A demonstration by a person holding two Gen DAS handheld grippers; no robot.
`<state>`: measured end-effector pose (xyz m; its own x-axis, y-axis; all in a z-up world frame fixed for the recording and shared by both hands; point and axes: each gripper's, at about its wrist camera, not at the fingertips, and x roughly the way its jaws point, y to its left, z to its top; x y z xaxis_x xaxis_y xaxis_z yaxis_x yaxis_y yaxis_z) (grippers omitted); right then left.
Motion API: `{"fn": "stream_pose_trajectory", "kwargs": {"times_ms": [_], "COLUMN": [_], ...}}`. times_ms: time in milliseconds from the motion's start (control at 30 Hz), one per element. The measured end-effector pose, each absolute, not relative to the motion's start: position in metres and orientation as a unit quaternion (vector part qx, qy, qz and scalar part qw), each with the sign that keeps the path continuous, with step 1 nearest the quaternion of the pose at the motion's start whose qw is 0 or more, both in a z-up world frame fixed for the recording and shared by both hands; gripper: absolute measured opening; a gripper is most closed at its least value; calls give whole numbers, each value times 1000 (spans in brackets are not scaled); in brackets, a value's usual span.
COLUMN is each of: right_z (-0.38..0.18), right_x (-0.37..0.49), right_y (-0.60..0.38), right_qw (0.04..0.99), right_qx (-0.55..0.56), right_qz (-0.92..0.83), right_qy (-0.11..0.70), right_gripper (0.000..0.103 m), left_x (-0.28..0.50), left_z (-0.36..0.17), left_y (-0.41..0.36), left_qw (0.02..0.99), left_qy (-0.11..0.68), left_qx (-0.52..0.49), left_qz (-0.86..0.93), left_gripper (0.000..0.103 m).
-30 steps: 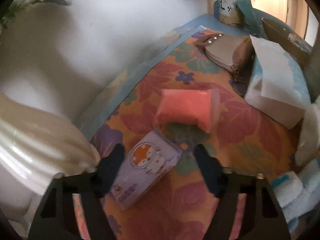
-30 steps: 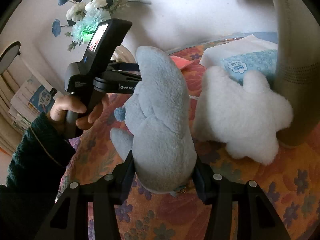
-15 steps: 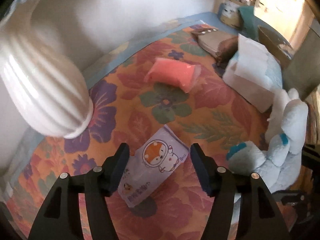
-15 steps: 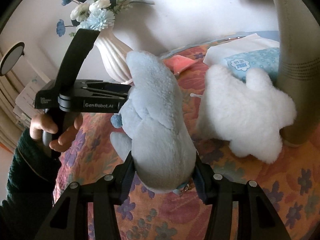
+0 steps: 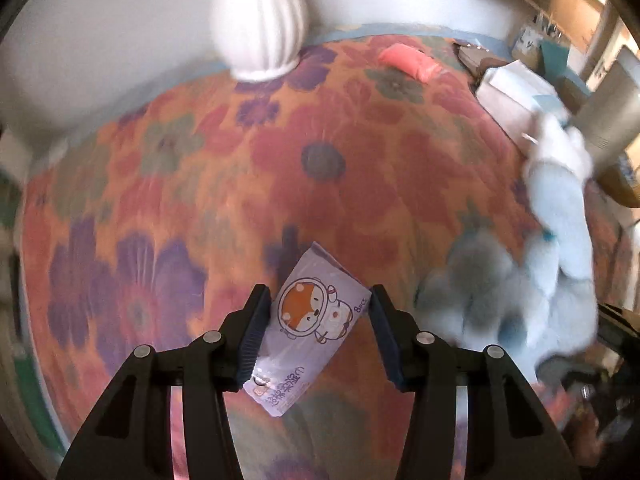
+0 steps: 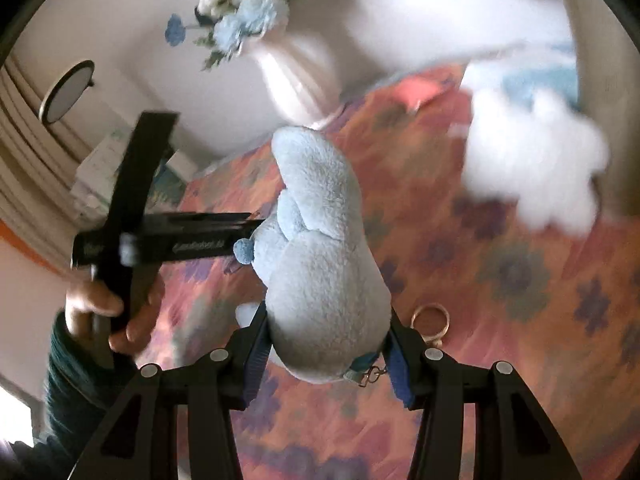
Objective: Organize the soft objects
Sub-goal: 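Carry the wipes packet and plush bunny over to the glass bowl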
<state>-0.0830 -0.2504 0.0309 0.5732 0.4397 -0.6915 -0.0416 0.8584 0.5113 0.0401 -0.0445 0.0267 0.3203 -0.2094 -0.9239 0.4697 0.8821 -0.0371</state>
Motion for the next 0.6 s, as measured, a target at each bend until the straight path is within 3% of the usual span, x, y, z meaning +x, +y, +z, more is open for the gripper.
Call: {"fn": "stream_pose_trajectory", "kwargs": {"times_ms": [100, 233, 300, 333, 400, 600], "right_z": [28, 30, 35, 37, 42, 46], "right_x": [-91, -97, -102, -103, -107, -83], "right_y": [-253, -266, -271, -274, -278, -273], "right_qw": [847, 844, 848, 851, 856, 865], "right_qx": [243, 257, 254, 249, 247, 199], "right_qz": [130, 111, 100, 95, 85, 80], "right_qy": [454, 458, 454, 452, 446, 453], "right_gripper": [51, 65, 70, 78, 84, 91], "left_x": [15, -9, -20, -24, -30, -26], "left_z": [29, 36, 37, 36, 33, 18], "left_y": [-26, -16, -10, -7, 3, -4], "left_qw": [799, 811, 814, 812, 810, 843], "left_qy": [549, 526, 523, 527, 531, 491], "left_qx": [92, 83, 85, 81, 67, 101], "left_qz": [-228, -241, -238, -238, -237, -192], "left_gripper": [55, 83, 83, 83, 83, 83]}}
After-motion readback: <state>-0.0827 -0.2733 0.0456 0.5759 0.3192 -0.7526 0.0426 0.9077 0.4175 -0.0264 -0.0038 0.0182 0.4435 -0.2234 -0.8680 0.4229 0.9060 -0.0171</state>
